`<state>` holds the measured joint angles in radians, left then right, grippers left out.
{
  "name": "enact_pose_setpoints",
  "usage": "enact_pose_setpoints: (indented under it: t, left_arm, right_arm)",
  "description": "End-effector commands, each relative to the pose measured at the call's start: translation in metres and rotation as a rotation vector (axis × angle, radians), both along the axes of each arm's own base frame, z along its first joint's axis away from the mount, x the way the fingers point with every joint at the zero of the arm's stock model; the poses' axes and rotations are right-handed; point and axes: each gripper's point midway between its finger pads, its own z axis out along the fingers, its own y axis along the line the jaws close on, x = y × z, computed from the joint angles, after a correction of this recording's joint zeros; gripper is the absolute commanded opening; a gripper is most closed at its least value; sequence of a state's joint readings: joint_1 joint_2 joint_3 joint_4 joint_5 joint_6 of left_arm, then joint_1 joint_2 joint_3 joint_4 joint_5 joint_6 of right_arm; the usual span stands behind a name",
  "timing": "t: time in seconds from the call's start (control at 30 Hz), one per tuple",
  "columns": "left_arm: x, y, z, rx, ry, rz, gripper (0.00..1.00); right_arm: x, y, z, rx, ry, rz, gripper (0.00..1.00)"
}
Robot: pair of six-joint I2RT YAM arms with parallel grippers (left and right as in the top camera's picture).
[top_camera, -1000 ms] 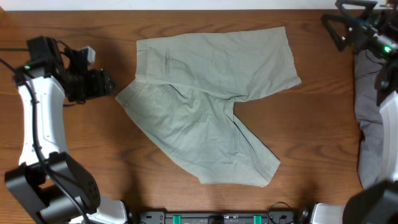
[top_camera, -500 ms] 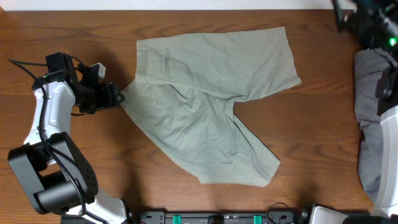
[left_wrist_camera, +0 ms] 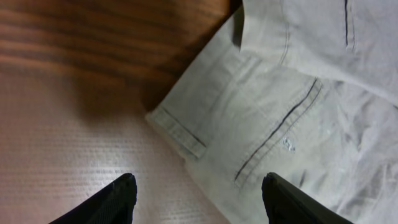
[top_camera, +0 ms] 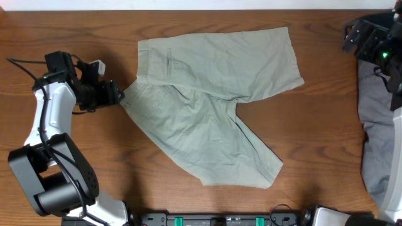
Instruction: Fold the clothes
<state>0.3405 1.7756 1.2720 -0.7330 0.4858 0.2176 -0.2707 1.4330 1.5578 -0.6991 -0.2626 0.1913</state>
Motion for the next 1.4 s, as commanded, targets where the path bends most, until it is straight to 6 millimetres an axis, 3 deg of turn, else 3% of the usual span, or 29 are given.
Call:
enact_pose_setpoints:
  t: [0.0,0.13,0.43,0.53,0.63,0.7,0.73,0.87,1.0,1.03,1.1,1.17,1.27,1.37]
  left_arm:
    - [0.001,0.003,-0.015,0.007,0.021,-0.002,0.67]
    - [0.006,0.004,-0.032,0.001,0.037,-0.002,0.67]
    - [0.017,-0.005,-0.064,-0.016,0.063,-0.015,0.66]
    - [0.019,-0.014,-0.073,-0.023,0.08,-0.025,0.65]
    - [0.016,-0.022,-0.082,-0.029,0.105,-0.045,0.45]
    - [0.013,-0.026,-0.086,-0.03,0.127,-0.052,0.23]
    - [0.009,-0.023,-0.088,-0.011,0.148,-0.044,0.06]
    - [-0.016,0.008,-0.093,0.132,0.301,0.128,0.06]
    - [-0.055,0.038,-0.08,0.234,0.461,0.346,0.06]
    - [-0.072,0.044,-0.069,0.235,0.515,0.43,0.06]
    - [-0.085,0.048,-0.055,0.224,0.543,0.473,0.06]
    - [-0.092,0.05,-0.043,0.221,0.54,0.487,0.06]
    - [-0.097,0.049,-0.024,0.225,0.513,0.491,0.06]
    - [-0.1,0.048,-0.015,0.229,0.503,0.494,0.06]
  right_arm:
    - [0.006,0.007,0.004,0.012,-0.017,0.027,0.99]
    - [0.008,0.038,-0.002,0.047,0.0,0.137,0.99]
    - [-0.007,0.085,-0.087,-0.019,0.339,0.201,0.99]
    - [-0.005,0.104,-0.108,0.008,0.402,0.251,0.99]
    - [-0.008,0.116,-0.124,0.027,0.46,0.289,0.99]
    - [-0.011,0.118,-0.134,0.03,0.501,0.293,0.99]
    - [-0.012,0.118,-0.138,0.032,0.515,0.293,0.99]
    - [-0.012,0.118,-0.146,0.033,0.541,0.291,0.99]
    - [-0.011,0.117,-0.149,0.033,0.539,0.29,0.99]
    - [-0.008,0.117,-0.152,0.031,0.529,0.29,0.99]
    - [-0.006,0.117,-0.156,0.03,0.521,0.29,0.98]
    - [-0.005,0.118,-0.163,0.03,0.518,0.291,0.93]
    - [-0.004,0.12,-0.19,0.041,0.531,0.284,0.8]
    - [-0.013,0.119,-0.222,0.067,0.6,0.263,0.76]
